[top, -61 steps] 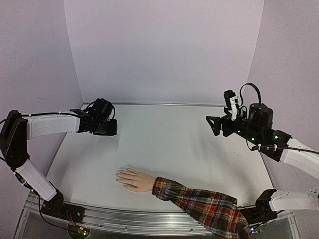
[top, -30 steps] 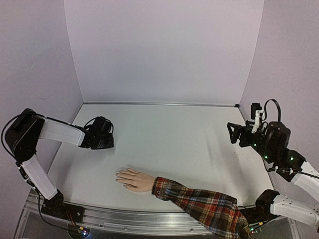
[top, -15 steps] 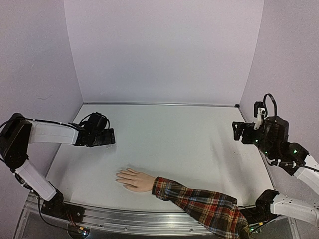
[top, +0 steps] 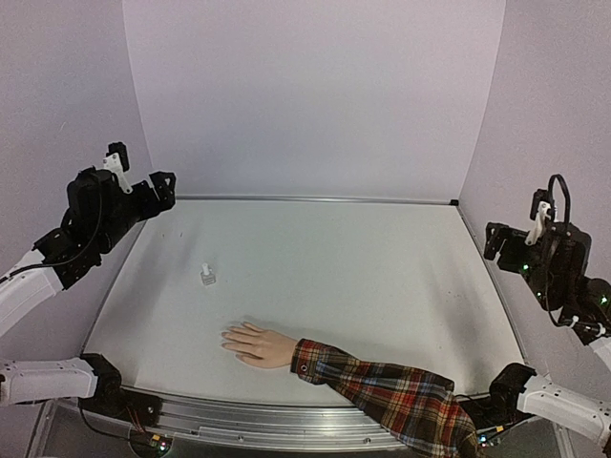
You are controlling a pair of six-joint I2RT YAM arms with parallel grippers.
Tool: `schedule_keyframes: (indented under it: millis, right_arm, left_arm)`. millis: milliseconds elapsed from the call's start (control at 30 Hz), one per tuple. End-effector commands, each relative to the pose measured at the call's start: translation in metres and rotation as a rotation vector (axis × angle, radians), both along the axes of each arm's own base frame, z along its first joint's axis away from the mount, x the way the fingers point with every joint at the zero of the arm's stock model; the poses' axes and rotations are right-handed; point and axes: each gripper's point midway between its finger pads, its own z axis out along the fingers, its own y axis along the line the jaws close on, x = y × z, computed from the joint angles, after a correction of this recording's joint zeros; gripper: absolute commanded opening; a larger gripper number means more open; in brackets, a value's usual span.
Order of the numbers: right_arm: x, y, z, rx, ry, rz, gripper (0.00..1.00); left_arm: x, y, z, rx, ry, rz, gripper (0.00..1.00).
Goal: Paint the nails
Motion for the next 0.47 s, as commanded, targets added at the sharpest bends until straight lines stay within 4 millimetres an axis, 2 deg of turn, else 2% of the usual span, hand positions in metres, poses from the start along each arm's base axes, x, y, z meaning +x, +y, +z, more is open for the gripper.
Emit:
schedule_keyframes:
  millis: [0, 100, 200, 300, 433]
  right_arm:
    - [-0.001, -0.007, 0.001, -0.027, 0.014, -0.034, 0.98]
    - [0.001, -0.002, -0.003, -0.045, 0.031, -0.008, 0.98]
    - [0.007, -0.006, -0.005, -0.069, 0.047, -0.057, 0.98]
    - [0.009, -0.007, -0.007, -0.066, 0.055, -0.073, 0.98]
    - [0.007, -0.002, -0.003, -0.035, 0.037, -0.033, 0.98]
  left_arm:
    - [0.007, 0.039, 0.01, 0.06, -0.007, 0.099, 1.0]
    - [0.008, 0.06, 0.008, 0.04, 0.005, 0.128, 1.0]
    - [0.007, 0.074, 0.008, 0.026, 0.005, 0.147, 1.0]
    - [0.003, 0.081, 0.01, 0.024, -0.004, 0.16, 1.0]
    - [0.0, 0.079, 0.013, 0.014, -0.014, 0.14, 1.0]
